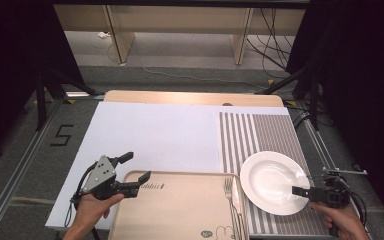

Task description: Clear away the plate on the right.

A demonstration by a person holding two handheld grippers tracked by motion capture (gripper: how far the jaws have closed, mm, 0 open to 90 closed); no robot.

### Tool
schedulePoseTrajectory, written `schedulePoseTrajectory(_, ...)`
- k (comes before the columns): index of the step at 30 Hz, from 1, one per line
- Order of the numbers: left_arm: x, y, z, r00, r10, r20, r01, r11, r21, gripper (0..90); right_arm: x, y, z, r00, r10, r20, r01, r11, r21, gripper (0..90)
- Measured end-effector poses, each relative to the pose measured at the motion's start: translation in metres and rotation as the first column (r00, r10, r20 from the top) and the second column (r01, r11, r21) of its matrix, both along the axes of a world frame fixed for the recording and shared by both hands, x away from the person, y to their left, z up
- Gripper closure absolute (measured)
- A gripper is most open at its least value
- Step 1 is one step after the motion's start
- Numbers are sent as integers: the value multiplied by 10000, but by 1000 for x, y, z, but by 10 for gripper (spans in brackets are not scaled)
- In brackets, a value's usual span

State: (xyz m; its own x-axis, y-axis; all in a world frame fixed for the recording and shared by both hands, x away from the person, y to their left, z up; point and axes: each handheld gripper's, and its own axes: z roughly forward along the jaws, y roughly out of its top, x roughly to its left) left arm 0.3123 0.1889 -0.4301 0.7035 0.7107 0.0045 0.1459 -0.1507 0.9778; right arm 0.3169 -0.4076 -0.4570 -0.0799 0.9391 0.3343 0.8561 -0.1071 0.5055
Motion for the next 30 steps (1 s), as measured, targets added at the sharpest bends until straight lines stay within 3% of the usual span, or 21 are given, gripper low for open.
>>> schedulePoseTrajectory(2, 0, 0, 0, 10000, 0, 0, 0, 10000, 4, 173, 0, 2, 2, 9991, -129, -411, 145, 9992, 382, 229)
schedulePoseTrajectory(4, 0, 0, 0, 10000, 9, 8, -9, 10000, -6, 174, 1, 1, 2, 9976, -156, -680, 181, 9992, 361, 239)
schedulePoseTrajectory(6, 0, 0, 0, 10000, -28, 38, 29, 10000, -74, 174, 1, 0, -1, 9993, -64, -366, 82, 9988, 482, 248)
schedulePoseTrajectory(9, 0, 0, 0, 10000, 10, 0, -10, 10000, -9, 174, 1, -4, -1, 9983, -15, -574, 51, 9981, 619, 265)
schedulePoseTrajectory(16, 0, 0, 0, 10000, 14, 1, -14, 10000, -2, 174, 2, -8, -5, 9986, 167, -507, -117, 9952, 974, 295)
schedulePoseTrajectory(18, 0, 0, 0, 10000, 14, 5, -14, 10000, -9, 174, 2, -7, -5, 9988, 185, -459, -123, 9914, 1305, 307)
schedulePoseTrajectory(30, 0, 0, 0, 10000, 16, 11, -16, 10000, 18, 175, 3, -10, -7, 9993, 140, -356, -74, 9839, 1784, 381)
